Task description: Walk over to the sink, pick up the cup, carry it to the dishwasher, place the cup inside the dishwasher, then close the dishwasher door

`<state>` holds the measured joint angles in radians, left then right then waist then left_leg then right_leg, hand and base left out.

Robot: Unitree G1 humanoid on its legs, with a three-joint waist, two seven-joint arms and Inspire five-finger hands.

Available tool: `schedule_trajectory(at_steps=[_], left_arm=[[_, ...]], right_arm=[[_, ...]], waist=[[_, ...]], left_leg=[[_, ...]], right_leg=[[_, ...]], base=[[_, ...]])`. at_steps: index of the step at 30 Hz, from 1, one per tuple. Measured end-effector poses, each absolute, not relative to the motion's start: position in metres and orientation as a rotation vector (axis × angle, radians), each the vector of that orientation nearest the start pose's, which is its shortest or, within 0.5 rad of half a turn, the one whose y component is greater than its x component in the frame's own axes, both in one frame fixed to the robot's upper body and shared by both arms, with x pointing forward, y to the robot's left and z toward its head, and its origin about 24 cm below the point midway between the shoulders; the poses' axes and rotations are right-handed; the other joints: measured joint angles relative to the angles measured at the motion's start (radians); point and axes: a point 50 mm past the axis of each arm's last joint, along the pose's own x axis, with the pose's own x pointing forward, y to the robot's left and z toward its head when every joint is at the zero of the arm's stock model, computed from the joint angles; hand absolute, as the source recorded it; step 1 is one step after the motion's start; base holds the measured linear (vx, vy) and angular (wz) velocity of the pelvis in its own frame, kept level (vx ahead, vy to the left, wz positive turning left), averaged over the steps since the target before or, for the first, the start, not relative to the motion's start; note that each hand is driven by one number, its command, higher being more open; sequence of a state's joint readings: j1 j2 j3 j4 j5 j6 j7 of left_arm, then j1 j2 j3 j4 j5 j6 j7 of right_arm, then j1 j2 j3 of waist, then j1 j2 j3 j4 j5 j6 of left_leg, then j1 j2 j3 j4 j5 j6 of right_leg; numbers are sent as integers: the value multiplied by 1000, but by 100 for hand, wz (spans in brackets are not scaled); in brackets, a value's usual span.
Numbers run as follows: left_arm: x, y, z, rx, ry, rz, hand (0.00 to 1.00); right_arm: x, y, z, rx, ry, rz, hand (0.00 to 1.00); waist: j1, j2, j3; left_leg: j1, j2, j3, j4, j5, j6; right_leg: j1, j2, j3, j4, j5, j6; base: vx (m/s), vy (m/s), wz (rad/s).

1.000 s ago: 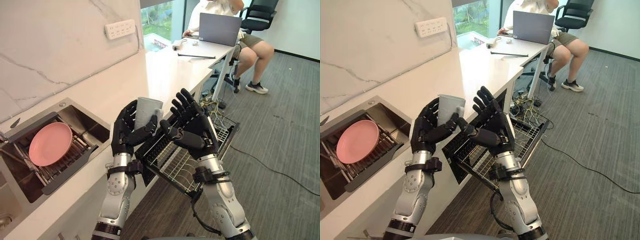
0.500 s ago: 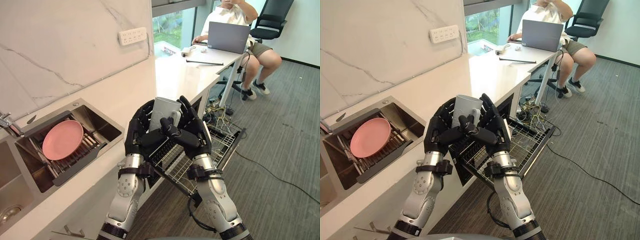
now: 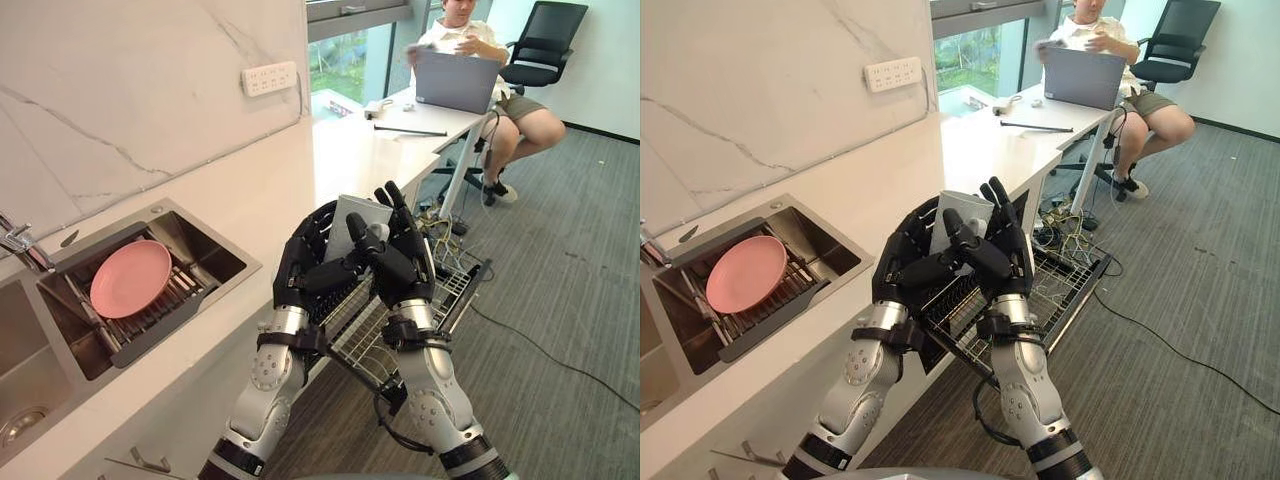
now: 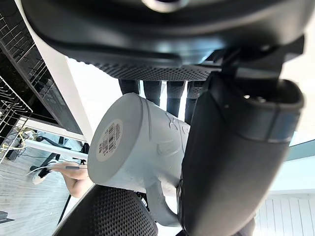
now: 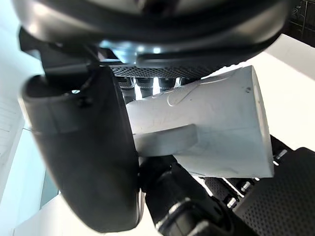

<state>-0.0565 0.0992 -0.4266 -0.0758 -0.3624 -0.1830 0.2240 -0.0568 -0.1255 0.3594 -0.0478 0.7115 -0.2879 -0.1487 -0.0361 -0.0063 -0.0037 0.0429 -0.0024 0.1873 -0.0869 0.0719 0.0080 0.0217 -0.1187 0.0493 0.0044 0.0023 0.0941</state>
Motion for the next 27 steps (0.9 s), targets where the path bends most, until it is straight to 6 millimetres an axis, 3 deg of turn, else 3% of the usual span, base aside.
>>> schedule_trajectory(at_steps=[1, 2, 15, 16, 22, 27], left_arm=[[247, 78, 77, -293, -171, -217, 30], [248, 81, 77, -267, -172, -221, 30], [252, 96, 78, -4, -221, -221, 30], [252, 95, 79, 3, -226, -221, 90], [248, 86, 88, 12, -281, -237, 90], [240, 78, 108, -57, -367, -251, 90]], right_arm=[[253, -103, 75, 638, -155, 163, 90], [255, -103, 74, 635, -137, 177, 30], [267, -113, 63, 686, -21, 223, 30], [267, -113, 63, 685, -22, 223, 30], [270, -117, 70, 709, -69, 213, 30], [272, -119, 74, 742, -110, 176, 30]], waist=[[-1, -2, 1], [-1, -2, 0], [15, -30, 17], [15, -30, 17], [17, -31, 18], [17, -31, 18]], left_leg=[[-4, 1, 1, 0, 1, 0], [-6, 2, 2, 0, 1, 0], [-6, 10, 12, 2, 0, -4], [-6, 10, 12, 1, 1, -4], [-6, 6, 12, 1, 2, -4], [6, 6, 12, 0, 2, -5]], right_leg=[[0, 2, 1, -11, 8, -1], [1, 2, 2, -19, 14, -1], [-4, 15, 10, -19, 20, -11], [-4, 15, 11, -18, 20, -11], [-5, 13, 11, -17, 20, -10], [5, 13, 10, -16, 17, -10]], base=[[-25, -13, -3], [0, 0, 0], [-21, -9, -2], [0, 0, 0], [0, 0, 0], [0, 0, 0]])
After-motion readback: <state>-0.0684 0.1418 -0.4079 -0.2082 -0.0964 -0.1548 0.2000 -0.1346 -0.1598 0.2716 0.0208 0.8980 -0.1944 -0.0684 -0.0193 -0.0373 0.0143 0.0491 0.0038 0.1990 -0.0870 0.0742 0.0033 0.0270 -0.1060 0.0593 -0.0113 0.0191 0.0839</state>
